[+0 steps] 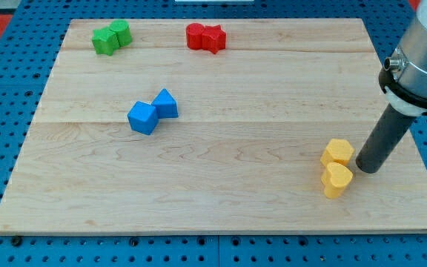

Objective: Push the blue blocks diagonally down

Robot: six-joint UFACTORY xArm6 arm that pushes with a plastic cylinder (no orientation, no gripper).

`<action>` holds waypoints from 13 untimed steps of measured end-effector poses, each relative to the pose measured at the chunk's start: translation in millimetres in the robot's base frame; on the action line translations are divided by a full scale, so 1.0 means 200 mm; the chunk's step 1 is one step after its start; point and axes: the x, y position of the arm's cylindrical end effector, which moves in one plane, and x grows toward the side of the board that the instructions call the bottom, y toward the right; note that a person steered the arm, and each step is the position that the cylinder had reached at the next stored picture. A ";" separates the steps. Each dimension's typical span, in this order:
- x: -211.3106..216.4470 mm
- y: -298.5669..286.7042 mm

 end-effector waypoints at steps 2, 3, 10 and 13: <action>-0.06 0.01; -0.06 0.01; -0.62 -1.54; -0.84 -1.37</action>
